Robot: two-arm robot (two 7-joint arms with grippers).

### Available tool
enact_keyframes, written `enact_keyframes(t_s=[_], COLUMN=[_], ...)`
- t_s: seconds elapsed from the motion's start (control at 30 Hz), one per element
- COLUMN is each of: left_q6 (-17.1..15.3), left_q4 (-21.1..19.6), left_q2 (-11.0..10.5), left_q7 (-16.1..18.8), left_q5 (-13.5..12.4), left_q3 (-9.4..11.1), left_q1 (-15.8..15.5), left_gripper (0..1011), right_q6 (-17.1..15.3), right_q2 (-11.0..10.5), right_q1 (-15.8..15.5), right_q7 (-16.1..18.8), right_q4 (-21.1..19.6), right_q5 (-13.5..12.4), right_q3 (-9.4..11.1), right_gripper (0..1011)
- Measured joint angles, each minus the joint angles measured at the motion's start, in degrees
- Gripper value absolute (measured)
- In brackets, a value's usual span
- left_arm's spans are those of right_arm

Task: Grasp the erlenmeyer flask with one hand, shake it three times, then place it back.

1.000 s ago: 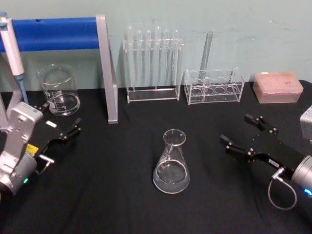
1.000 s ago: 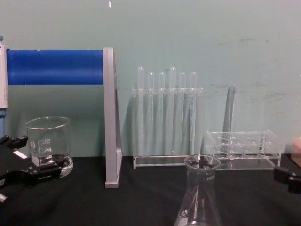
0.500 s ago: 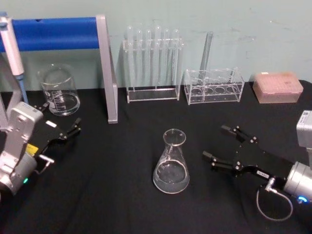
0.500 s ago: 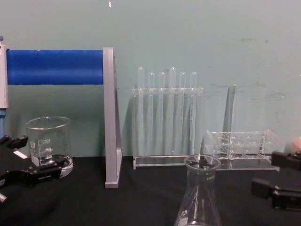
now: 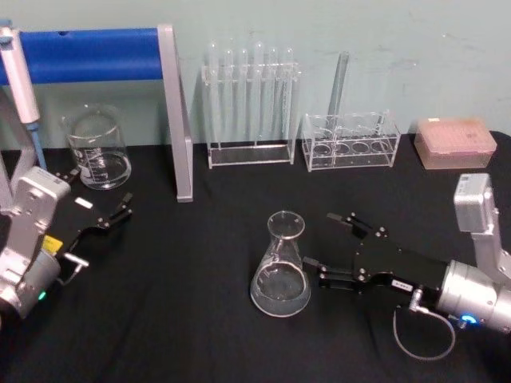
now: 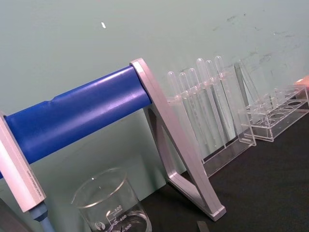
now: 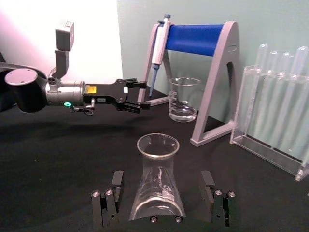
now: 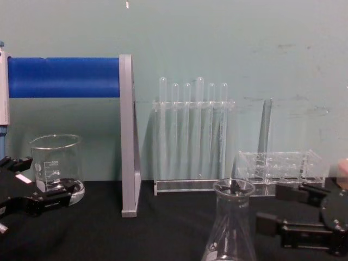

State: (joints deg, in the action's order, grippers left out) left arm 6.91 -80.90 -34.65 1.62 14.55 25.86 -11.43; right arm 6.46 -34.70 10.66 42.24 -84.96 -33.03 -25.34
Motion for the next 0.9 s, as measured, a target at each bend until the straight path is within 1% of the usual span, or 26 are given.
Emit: enact_keyframes(t_s=[0.3, 0.43, 0.9], left_q6=[0.0, 0.0, 0.0], left_q4=[0.0, 0.0, 0.0], left_q2=[0.0, 0.0, 0.0], left_q7=[0.0, 0.0, 0.0], left_q5=[0.0, 0.0, 0.0], left_q3=[0.0, 0.0, 0.0], left_q1=[0.0, 0.0, 0.0], left_gripper=[1001, 1001, 1001], right_q6=[-0.7, -0.7, -0.7], right_q2=[2.0, 2.8, 4.9], right_q1=[4.0, 5.5, 8.9], right_q7=[1.7, 2.2, 2.9], right_q4=[3.5, 4.9, 8.4], right_q5=[0.4, 0.5, 1.0], right_q3=[-2.8, -3.7, -6.0], right_gripper=[1000, 1000, 1000])
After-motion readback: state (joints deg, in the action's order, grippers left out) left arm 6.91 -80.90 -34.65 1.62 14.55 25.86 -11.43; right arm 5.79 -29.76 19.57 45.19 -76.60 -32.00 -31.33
